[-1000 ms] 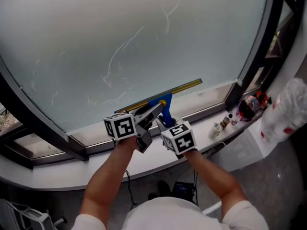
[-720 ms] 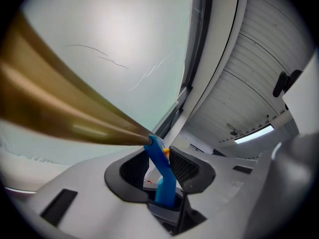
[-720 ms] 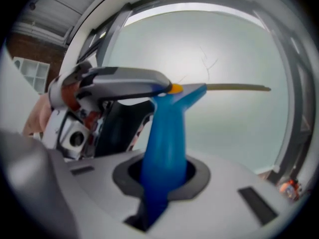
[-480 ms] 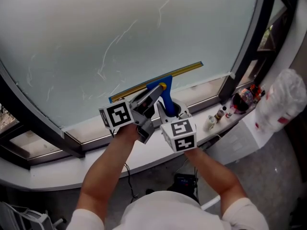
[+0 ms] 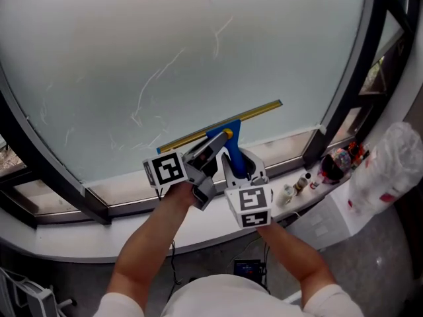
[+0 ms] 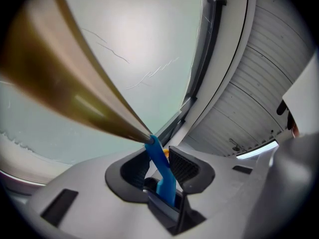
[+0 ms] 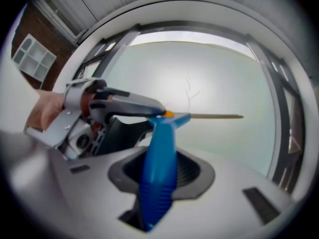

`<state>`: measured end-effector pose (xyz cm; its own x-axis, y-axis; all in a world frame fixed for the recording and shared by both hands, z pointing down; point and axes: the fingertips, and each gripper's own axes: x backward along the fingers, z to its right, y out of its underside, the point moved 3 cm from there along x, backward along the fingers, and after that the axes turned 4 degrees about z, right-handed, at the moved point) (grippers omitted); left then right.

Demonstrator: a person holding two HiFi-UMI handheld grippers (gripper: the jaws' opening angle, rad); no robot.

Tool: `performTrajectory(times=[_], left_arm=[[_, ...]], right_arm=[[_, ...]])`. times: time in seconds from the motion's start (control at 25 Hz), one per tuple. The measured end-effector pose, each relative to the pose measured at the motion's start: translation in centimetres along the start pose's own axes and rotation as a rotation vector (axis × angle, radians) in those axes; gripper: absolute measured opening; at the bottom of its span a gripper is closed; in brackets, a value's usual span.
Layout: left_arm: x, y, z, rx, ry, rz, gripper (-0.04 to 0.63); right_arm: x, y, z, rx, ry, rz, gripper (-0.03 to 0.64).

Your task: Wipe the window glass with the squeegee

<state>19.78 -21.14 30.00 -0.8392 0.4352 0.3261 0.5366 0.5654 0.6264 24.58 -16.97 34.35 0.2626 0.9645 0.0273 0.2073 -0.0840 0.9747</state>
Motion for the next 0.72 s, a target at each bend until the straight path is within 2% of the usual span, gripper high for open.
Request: performTrajectory(times=[0.28,0.4,0.6,0.72], left_arm=[[-3.9,0.0,-0.1,-0.033,-0.043,0.069,0.141],[-5.3,0.4,-0.4,-0.056,-0.073,0.083,0.143],[-7.1,1.7,-0.5,-0.285,-0.121,0.049,0.176],[-7.3,2.8,-0.9,-0.359,-0.157,0.027,0.193]], right_arm=[[-0.8,-0.6,4.3,0.039,-0.069,0.062,0.126],[-1.2,-0.2,5.9,-0.001,-0.106,0.070,0.133],[-1.6,0.9,8.4,-0.093,-0.179,0.045,0.133],[-1.9,1.4,10.5,-0.102,-0.190,0.024,0.133]])
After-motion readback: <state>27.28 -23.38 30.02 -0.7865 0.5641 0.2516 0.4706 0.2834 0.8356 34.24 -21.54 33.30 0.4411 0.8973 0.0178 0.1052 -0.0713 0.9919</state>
